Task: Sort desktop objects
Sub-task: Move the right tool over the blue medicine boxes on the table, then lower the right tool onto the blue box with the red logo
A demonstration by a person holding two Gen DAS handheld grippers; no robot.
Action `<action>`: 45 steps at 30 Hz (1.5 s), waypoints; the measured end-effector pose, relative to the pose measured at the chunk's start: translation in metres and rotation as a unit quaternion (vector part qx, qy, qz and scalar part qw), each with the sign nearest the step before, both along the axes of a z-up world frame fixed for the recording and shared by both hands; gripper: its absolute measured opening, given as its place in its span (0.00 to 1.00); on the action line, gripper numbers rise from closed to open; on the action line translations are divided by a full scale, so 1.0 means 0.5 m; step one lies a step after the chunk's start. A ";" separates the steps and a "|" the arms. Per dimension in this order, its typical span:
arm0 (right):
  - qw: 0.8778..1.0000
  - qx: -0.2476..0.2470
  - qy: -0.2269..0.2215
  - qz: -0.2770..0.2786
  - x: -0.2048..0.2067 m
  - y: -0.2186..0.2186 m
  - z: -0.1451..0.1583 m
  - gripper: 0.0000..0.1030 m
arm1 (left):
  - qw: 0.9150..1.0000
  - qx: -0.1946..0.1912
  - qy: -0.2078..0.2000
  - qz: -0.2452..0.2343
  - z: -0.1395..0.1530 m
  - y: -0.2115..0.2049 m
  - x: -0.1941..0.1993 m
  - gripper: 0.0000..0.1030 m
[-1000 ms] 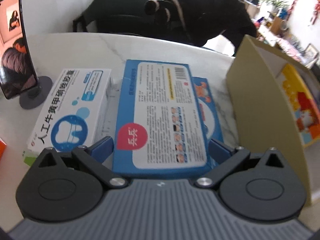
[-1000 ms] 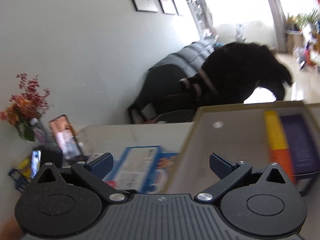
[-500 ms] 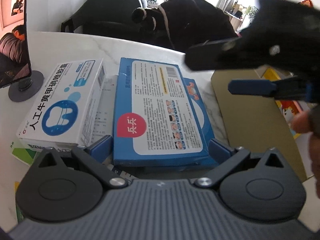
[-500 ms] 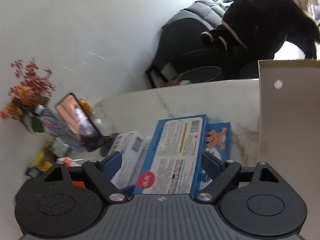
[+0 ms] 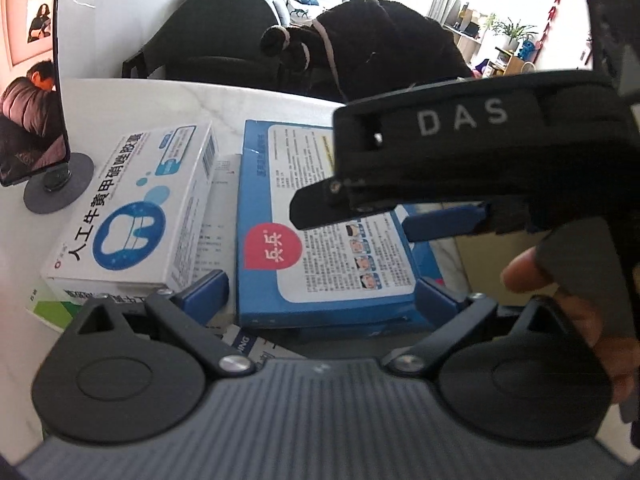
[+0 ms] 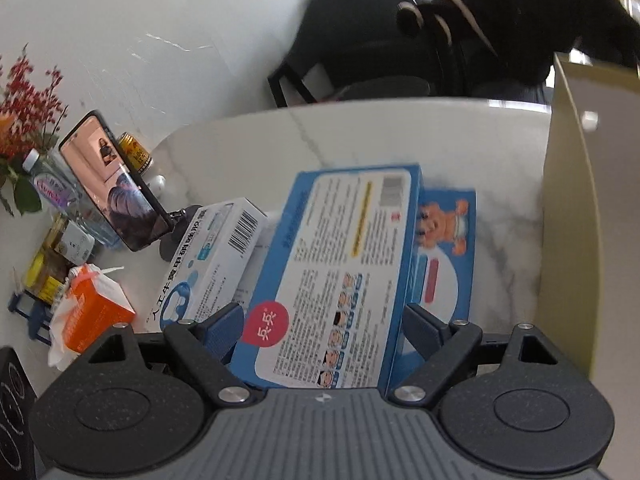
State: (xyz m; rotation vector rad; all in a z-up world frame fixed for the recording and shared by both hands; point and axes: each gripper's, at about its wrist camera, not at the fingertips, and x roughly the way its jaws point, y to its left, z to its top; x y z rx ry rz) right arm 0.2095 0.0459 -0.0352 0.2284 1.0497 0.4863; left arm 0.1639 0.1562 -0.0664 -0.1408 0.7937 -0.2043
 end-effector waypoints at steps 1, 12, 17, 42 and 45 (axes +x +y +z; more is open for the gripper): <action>1.000 0.007 0.011 -0.004 0.004 -0.004 -0.005 0.87 | 1.000 0.001 -0.002 0.000 -0.001 0.001 -0.001 0.97; 0.997 0.037 0.074 -0.007 0.024 -0.008 -0.024 0.92 | 1.000 -0.002 -0.013 -0.017 -0.005 0.007 -0.003 1.00; 0.993 0.080 0.084 -0.012 0.014 -0.033 -0.016 0.92 | 0.999 -0.022 -0.023 -0.021 -0.004 0.018 -0.017 1.00; 0.999 0.036 0.018 -0.022 -0.008 -0.035 0.022 0.85 | 0.995 -0.013 -0.005 -0.097 -0.020 -0.032 -0.005 1.00; 1.000 -0.009 -0.003 -0.014 -0.003 -0.023 0.022 0.86 | 0.995 -0.055 0.019 -0.081 -0.037 -0.015 0.011 1.00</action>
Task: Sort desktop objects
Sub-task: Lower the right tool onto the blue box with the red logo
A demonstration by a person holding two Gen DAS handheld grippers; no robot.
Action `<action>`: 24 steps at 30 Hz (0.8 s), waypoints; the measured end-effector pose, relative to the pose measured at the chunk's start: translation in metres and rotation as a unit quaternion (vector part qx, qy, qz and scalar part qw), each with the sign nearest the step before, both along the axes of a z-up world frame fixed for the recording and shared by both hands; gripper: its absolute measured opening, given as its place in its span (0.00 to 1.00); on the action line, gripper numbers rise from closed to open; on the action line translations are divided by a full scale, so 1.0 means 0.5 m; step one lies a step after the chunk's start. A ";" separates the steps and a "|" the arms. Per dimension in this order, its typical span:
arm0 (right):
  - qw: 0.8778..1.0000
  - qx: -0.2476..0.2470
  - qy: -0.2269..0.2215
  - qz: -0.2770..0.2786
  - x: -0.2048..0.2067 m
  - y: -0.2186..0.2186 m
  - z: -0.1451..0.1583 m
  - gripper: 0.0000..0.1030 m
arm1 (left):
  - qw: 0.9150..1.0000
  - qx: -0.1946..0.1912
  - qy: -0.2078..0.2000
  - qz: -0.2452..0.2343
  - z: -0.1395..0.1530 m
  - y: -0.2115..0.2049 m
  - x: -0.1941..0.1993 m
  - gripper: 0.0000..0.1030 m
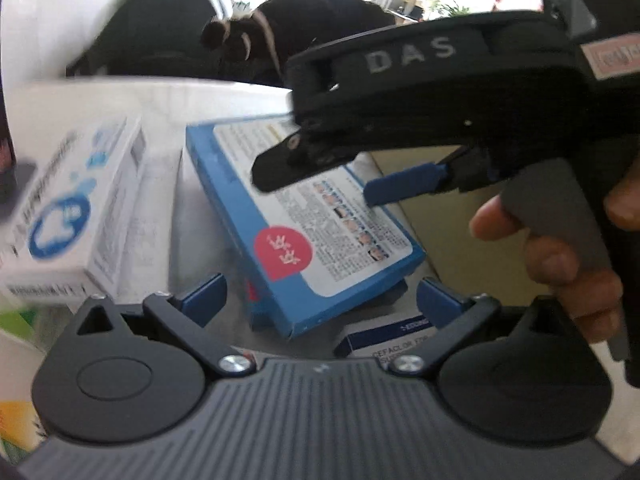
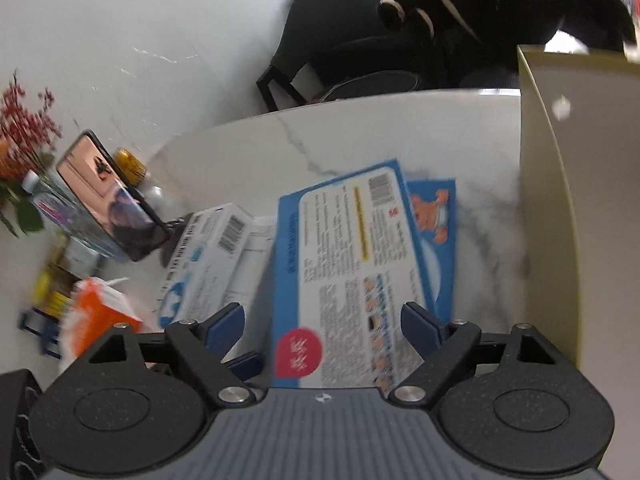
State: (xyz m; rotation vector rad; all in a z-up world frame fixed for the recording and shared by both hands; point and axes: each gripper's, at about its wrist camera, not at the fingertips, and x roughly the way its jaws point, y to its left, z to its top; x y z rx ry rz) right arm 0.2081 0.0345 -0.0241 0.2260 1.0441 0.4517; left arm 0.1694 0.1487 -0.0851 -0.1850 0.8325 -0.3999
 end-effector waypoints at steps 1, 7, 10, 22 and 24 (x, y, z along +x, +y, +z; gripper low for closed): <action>1.000 -0.010 -0.003 0.002 0.004 0.002 0.000 0.86 | 1.000 -0.014 0.008 0.006 -0.006 0.005 0.005 1.00; 1.000 -0.027 0.006 0.013 0.035 0.009 -0.003 0.90 | 0.996 -0.073 0.039 0.039 -0.031 0.016 0.026 0.98; 0.999 -0.033 0.011 0.019 0.047 0.015 -0.004 0.90 | 0.995 -0.074 0.043 0.045 -0.026 0.000 0.013 0.93; 0.998 -0.040 0.030 0.034 0.072 0.011 0.016 0.82 | 0.994 -0.090 0.029 0.063 -0.011 0.015 -0.025 0.87; 0.997 -0.058 0.022 0.040 0.073 0.017 0.012 0.82 | 0.993 -0.091 0.030 0.063 -0.005 0.020 -0.027 0.87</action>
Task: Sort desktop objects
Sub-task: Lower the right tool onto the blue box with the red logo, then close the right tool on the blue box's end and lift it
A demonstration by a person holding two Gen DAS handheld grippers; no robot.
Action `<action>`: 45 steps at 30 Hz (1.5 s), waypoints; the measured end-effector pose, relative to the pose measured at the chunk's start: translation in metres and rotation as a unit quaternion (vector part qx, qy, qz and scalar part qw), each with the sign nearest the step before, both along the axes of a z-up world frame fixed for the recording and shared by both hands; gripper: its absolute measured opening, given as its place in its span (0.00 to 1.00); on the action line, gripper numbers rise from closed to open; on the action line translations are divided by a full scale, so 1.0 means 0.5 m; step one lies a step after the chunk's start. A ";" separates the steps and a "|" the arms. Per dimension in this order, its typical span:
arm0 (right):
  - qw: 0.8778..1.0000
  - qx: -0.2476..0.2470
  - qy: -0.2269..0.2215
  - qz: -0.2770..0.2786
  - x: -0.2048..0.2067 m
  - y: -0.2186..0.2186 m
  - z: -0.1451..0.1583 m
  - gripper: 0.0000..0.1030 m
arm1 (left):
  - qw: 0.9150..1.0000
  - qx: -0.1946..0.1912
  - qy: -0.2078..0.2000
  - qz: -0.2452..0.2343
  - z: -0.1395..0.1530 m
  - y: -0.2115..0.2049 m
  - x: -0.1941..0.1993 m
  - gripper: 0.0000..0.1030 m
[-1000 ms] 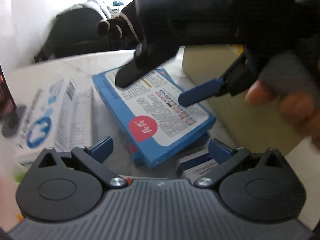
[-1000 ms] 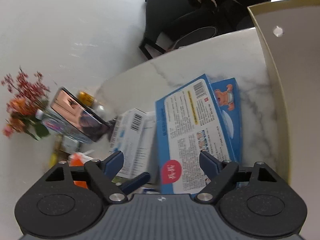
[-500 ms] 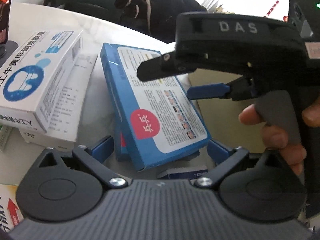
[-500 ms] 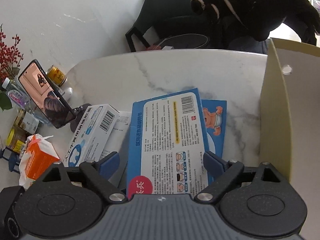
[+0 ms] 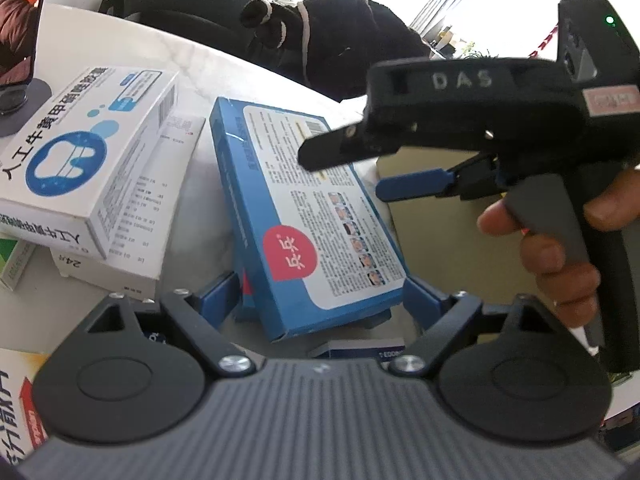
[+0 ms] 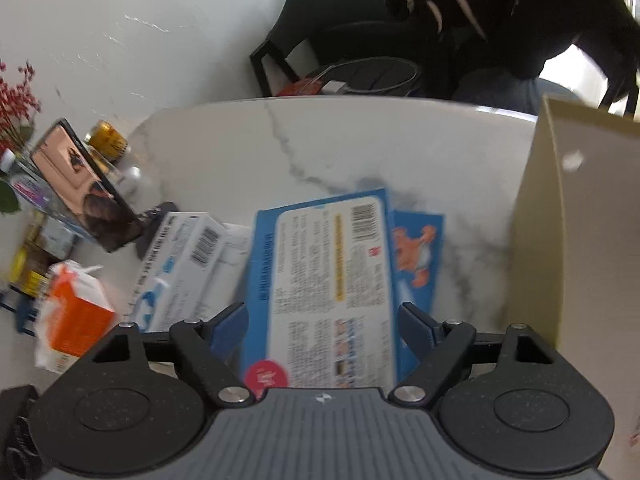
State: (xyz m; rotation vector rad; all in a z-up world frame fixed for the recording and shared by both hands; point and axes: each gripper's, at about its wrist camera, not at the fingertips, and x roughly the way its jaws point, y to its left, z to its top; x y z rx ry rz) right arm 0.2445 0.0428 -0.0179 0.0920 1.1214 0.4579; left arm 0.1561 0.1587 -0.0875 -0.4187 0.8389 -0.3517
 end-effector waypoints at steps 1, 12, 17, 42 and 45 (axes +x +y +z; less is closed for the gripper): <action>1.000 -0.006 0.003 0.004 0.001 0.004 -0.006 0.83 | 1.000 0.003 0.000 -0.001 0.000 0.001 0.001 0.87; 0.998 0.033 0.049 0.019 -0.006 0.010 -0.040 0.86 | 0.998 -0.044 -0.027 0.020 0.033 0.025 -0.039 0.84; 0.989 0.114 0.096 0.009 0.004 -0.006 -0.038 0.87 | 0.998 -0.019 -0.062 0.017 0.071 0.017 -0.076 0.80; 0.981 0.170 0.089 0.013 -0.002 -0.052 0.066 0.80 | 0.980 0.172 -0.071 0.073 0.148 -0.071 -0.102 0.26; 0.985 0.150 0.089 0.010 -0.004 -0.037 0.054 0.73 | 0.984 0.152 -0.077 0.052 0.150 -0.080 -0.105 0.36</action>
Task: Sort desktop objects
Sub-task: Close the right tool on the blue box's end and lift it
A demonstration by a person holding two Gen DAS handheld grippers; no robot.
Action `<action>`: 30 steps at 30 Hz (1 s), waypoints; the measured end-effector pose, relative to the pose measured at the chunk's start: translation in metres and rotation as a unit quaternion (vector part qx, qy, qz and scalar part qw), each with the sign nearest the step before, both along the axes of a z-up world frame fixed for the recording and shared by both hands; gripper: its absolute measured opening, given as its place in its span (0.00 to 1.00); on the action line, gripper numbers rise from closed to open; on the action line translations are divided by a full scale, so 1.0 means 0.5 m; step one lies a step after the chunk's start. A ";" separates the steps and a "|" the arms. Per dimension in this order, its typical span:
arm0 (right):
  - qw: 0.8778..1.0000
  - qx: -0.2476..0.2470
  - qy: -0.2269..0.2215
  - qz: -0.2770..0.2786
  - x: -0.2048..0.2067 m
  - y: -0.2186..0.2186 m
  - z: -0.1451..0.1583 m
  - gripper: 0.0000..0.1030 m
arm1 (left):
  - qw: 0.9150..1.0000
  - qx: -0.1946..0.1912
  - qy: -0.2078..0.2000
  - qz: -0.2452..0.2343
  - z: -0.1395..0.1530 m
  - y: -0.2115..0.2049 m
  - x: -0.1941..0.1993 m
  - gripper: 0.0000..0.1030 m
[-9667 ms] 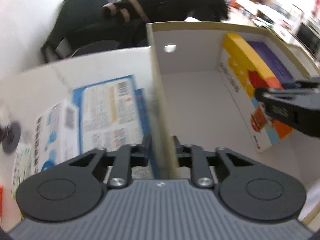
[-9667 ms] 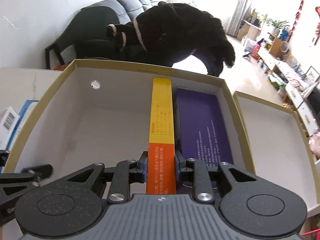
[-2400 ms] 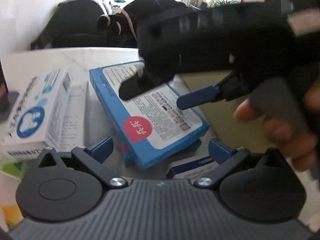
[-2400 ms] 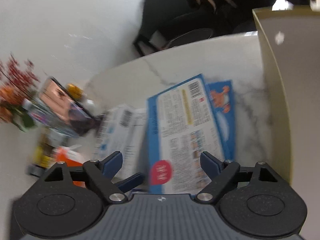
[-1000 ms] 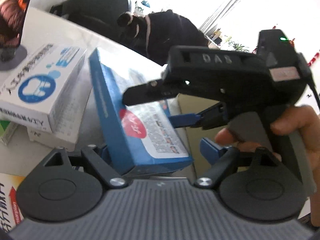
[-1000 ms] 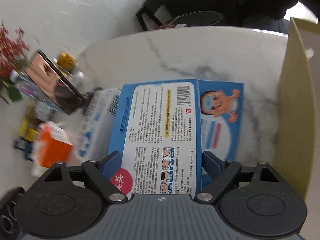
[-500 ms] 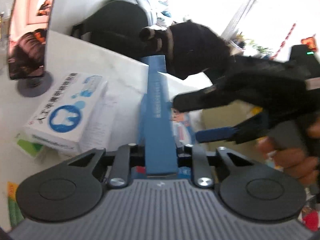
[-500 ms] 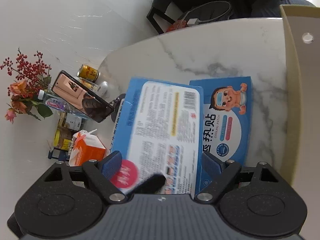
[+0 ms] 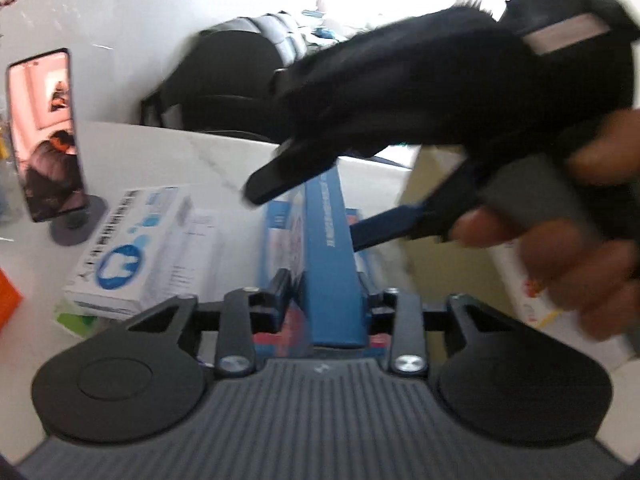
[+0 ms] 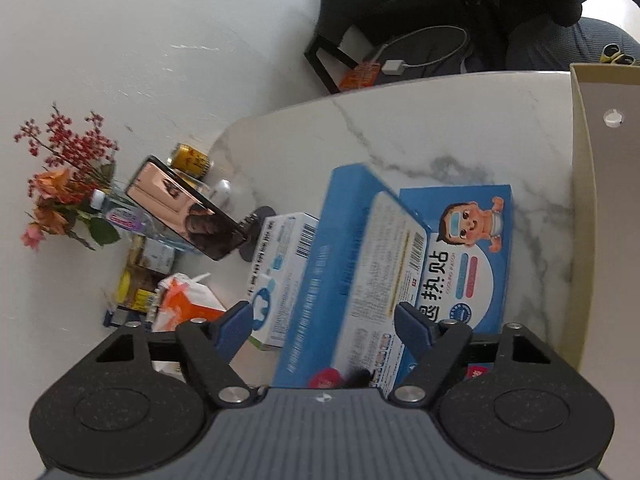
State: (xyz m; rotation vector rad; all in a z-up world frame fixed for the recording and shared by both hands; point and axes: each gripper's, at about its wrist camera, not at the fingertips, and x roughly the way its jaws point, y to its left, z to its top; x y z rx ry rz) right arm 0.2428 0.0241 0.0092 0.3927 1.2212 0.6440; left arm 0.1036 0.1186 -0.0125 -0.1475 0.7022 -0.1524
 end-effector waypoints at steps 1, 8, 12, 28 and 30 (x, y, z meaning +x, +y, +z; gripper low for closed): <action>1.000 -0.009 -0.001 0.000 -0.001 0.004 -0.005 0.71 | 1.000 0.001 0.002 -0.003 -0.001 -0.003 0.005 0.37; 0.999 -0.049 -0.010 -0.009 -0.004 -0.001 -0.023 0.40 | 0.999 -0.008 0.016 -0.041 0.003 -0.005 0.004 0.56; 0.998 -0.060 -0.020 -0.021 -0.002 -0.010 -0.018 0.28 | 0.998 -0.017 0.007 -0.065 0.012 0.002 -0.020 0.66; 0.990 -0.044 -0.101 -0.083 -0.011 -0.105 0.136 0.24 | 0.995 0.000 -0.011 -0.101 0.041 0.006 -0.042 0.73; 0.988 -0.044 -0.110 -0.095 -0.012 -0.131 0.160 0.24 | 0.994 0.000 -0.009 -0.107 0.040 -0.001 -0.034 0.74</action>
